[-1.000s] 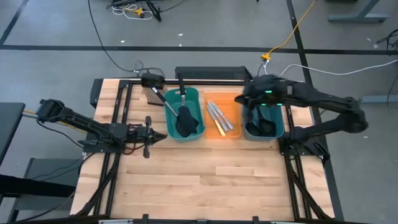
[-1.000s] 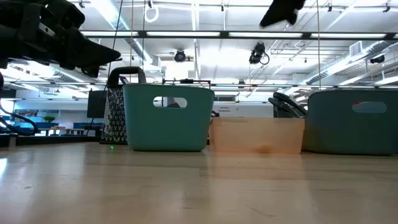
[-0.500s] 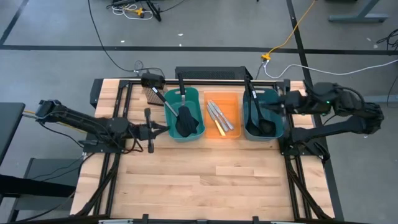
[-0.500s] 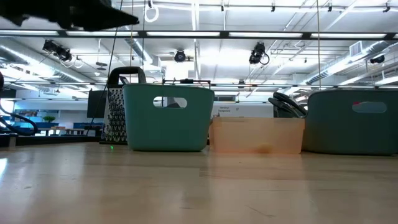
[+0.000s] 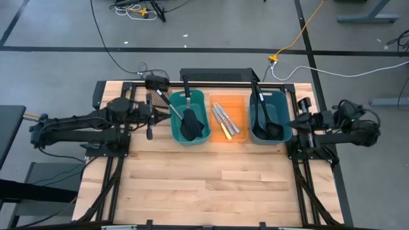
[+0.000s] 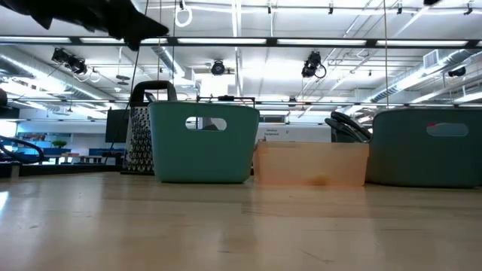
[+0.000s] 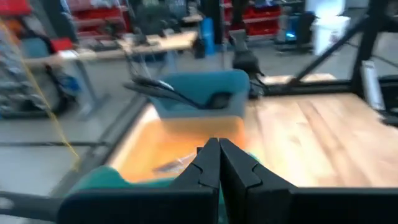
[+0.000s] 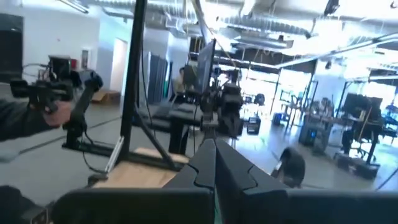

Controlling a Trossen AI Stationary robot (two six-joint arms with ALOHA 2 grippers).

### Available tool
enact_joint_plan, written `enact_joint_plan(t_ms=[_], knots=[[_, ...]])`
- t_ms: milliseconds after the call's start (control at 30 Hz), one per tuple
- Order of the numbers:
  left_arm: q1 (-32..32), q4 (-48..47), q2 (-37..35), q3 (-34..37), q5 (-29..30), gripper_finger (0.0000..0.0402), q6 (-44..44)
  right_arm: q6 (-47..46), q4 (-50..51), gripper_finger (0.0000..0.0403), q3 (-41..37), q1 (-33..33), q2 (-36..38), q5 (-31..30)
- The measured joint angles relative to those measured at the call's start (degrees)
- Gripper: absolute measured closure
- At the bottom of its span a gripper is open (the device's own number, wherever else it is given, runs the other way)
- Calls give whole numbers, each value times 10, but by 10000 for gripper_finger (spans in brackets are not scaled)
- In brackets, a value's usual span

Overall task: Pick & Place Kitchen Items
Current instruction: Return to Home Position

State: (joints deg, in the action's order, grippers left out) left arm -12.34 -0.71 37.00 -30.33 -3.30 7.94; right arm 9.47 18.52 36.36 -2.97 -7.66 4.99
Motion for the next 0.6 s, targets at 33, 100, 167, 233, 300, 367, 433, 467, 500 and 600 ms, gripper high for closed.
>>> enact_joint_plan(t_ms=[33,100,167,233,300,367,433,467,500,600], knots=[[-9,-1,0,6,-21,398,-11,-3,-5,397,-22,0,17,0],[-19,3,-1,19,-53,399,-27,-15,-5,397,-59,0,49,-8],[-19,-4,-14,32,-58,399,-31,-35,-3,397,-87,0,77,-29],[-15,-1,-44,46,-55,400,-34,-60,21,397,-96,0,76,-53],[-6,0,-89,60,-34,400,-46,-76,48,397,-97,0,74,-58],[7,2,-141,77,-17,400,-53,-90,30,397,-101,0,77,-55],[22,2,-188,97,-9,400,-56,-92,36,397,-105,0,76,-63],[29,2,-210,107,0,400,-58,-90,34,397,-105,0,76,-68],[36,1,-232,118,6,400,-59,-86,31,397,-105,0,76,-69],[52,8,-284,148,18,400,-60,-71,31,397,-104,0,77,-73]])
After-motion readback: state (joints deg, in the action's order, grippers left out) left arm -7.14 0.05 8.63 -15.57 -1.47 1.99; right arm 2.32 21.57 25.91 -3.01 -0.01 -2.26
